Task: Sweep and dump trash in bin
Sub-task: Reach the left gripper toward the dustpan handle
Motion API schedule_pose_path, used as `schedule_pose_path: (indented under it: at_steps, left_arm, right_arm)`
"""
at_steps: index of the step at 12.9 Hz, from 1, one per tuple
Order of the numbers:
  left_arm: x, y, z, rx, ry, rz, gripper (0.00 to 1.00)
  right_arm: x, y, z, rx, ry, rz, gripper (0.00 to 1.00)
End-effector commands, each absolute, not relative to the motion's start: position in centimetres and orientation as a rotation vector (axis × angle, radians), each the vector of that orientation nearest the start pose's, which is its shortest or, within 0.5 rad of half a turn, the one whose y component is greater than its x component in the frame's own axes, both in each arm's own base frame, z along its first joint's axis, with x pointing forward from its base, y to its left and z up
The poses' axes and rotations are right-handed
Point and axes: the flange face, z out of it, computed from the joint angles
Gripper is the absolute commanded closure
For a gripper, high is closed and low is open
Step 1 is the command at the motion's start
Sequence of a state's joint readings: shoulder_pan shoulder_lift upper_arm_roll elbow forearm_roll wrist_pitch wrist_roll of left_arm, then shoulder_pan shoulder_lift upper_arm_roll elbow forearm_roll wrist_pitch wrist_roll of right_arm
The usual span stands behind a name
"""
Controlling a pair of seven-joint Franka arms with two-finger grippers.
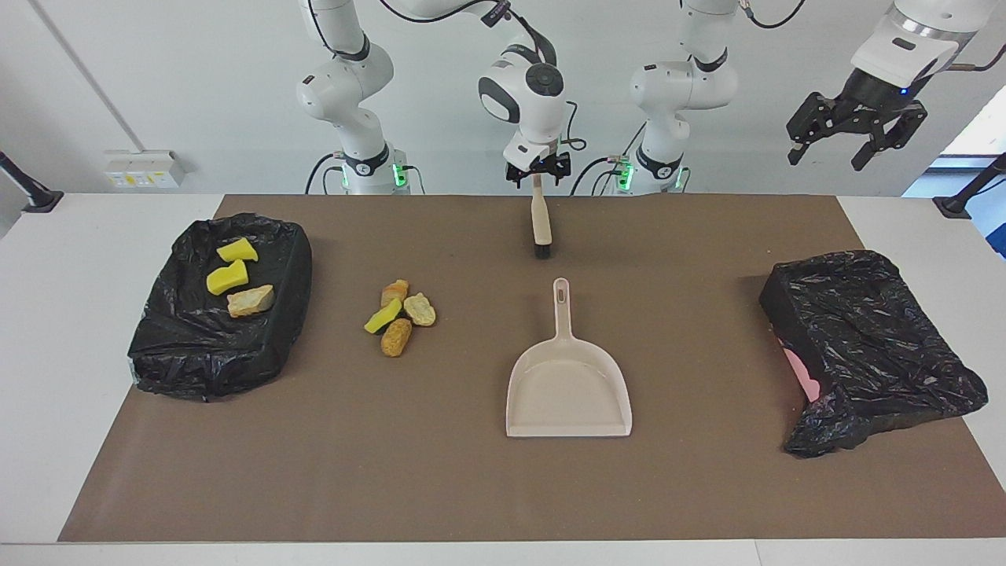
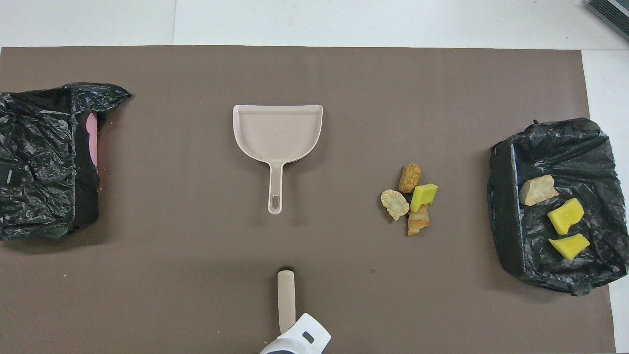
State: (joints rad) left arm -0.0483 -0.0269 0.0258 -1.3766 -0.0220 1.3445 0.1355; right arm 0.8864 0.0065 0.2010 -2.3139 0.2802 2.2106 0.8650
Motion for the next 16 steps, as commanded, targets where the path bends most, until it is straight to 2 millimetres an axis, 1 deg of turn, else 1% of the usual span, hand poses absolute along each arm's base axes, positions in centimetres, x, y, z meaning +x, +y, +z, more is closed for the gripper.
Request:
schedule_pose_path:
  at_steps: [1, 2, 3, 4, 5, 6, 7, 8, 9, 10, 11, 12, 13, 14, 15, 16]
  left_arm:
    - [51.0, -1.3, 70.9, -3.144, 0.253, 0.016, 0.0]
    - [50.6, -2.7, 70.8, -3.145, 0.278, 0.052, 0.0]
    - [50.2, -4.1, 70.7, -3.138, 0.314, 0.091, 0.0]
    - [49.8, -6.1, 70.8, -3.13, 0.376, 0.087, 0.0]
    - [49.7, -7.1, 70.8, -3.131, 0.395, 0.083, 0.0]
    - [49.2, -8.9, 70.6, -3.125, 0.434, 0.074, 0.0]
    - [49.1, -11.5, 69.3, -3.121, 0.437, 0.067, 0.0]
    - [48.9, -14.5, 66.9, -3.118, 0.43, 0.075, 0.0]
    - [48.6, -18.1, 64.0, -3.116, 0.429, 0.057, 0.0]
    - [48.5, -20.9, 61.2, -3.124, 0.41, 0.008, 0.0]
    - [48.4, -23.5, 58.3, -3.133, 0.389, -0.016, 0.0]
    - [48.2, -25.4, 55.8, -3.147, 0.352, -0.048, 0.0]
    - [48.2, -26.7, 53.3, -3.158, 0.324, -0.072, 0.0]
    - [48.1, -29.0, 50.9, -3.169, 0.318, -0.083, 0.0]
    - [48.6, -30.5, 48.3, -3.175, 0.274, -0.07, 0.0]
    - [48.9, -32.0, 46.1, -3.176, 0.261, -0.056, 0.0]
  right_arm:
    - [20.9, 43.9, 33.1, -3.083, -0.025, 0.383, 0.0]
    - [21.0, 43.9, 33.1, -3.083, -0.026, 0.38, 0.0]
    - [21.0, 43.9, 33.1, -3.079, -0.027, 0.373, 0.03]
    - [21.1, 44.0, 33.1, -3.076, -0.036, 0.37, 0.17]
    - [21.1, 44.0, 33.1, -3.075, -0.045, 0.369, 0.35]
    - [21.0, 44.0, 32.9, -3.078, -0.047, 0.372, 0.57]
    - [21.1, 44.1, 32.8, -3.074, -0.04, 0.366, 0.8]
    - [21.1, 44.1, 32.9, -3.07, -0.034, 0.36, 0.93]
    - [21.2, 44.1, 32.7, -3.073, -0.04, 0.363, 1.0]
    - [21.5, 44.3, 32.6, -3.077, -0.06, 0.36, 1.0]
    - [21.7, 44.2, 32.7, -3.082, -0.119, 0.362, 1.0]
    - [22.0, 43.9, 33.0, -3.082, -0.168, 0.371, 1.0]
    - [22.3, 43.5, 33.2, -3.093, -0.191, 0.381, 1.0]
    - [23.2, 42.9, 34.0, -3.101, -0.199, 0.371, 1.0]
    - [24.3, 41.6, 35.1, -3.112, -0.184, 0.372, 1.0]
    - [24.7, 40.5, 36.6, -3.119, -0.213, 0.381, 1.0]
